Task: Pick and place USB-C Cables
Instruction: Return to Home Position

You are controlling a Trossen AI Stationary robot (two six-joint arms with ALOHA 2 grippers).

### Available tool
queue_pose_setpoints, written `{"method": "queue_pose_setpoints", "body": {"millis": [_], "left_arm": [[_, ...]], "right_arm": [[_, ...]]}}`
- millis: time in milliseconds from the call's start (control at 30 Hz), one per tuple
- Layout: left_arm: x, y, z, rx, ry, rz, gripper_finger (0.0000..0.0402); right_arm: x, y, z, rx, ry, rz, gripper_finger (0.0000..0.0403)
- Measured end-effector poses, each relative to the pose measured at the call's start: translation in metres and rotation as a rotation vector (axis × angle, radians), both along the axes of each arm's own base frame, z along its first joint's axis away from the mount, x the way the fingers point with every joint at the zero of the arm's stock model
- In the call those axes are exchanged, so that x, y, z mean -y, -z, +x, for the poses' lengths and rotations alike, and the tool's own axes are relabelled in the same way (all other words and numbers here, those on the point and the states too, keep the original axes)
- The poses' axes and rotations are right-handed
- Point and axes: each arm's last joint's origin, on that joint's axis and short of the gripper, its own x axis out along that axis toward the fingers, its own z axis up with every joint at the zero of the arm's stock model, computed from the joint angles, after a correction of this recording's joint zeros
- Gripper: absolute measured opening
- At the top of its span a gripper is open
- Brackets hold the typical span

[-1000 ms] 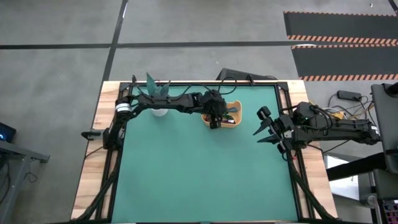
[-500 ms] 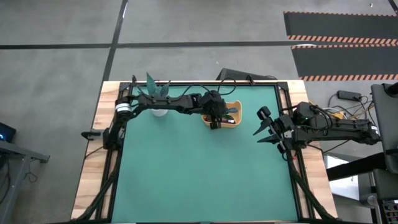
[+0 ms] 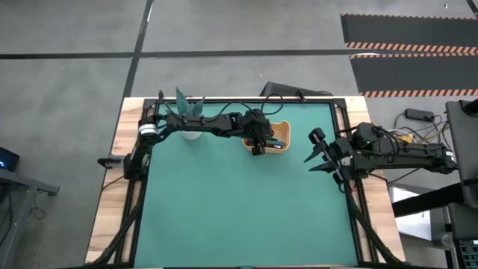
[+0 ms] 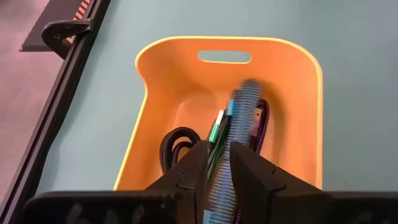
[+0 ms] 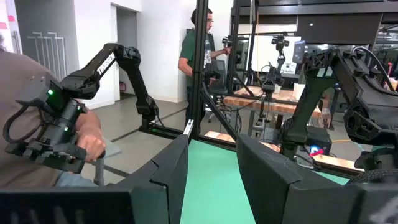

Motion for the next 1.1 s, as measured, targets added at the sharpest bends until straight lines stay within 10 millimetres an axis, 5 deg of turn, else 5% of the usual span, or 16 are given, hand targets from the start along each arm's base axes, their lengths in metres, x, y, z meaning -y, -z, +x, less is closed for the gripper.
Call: {"method": "queue_pose_setpoints", "body": {"millis": [600, 867, 1100], "left_arm": [[0.007, -0.005, 0.0, 0.013, -0.002, -0.015, 0.0054], [0.049, -0.051, -0.014, 0.103, 0.091, 0.01, 0.0054], [0.092, -0.084, -0.064, 0.222, 0.194, 0.036, 0.0054]], "right_arm": [[0.0, 0.0, 0.0, 0.017, 0.007, -0.034, 0.0128], [0.004, 0.016, 0.008, 0.005, 0.132, -0.095, 0.0128], [0.004, 0.031, 0.006, 0.12, 0.14, -0.114, 0.0128]]}}
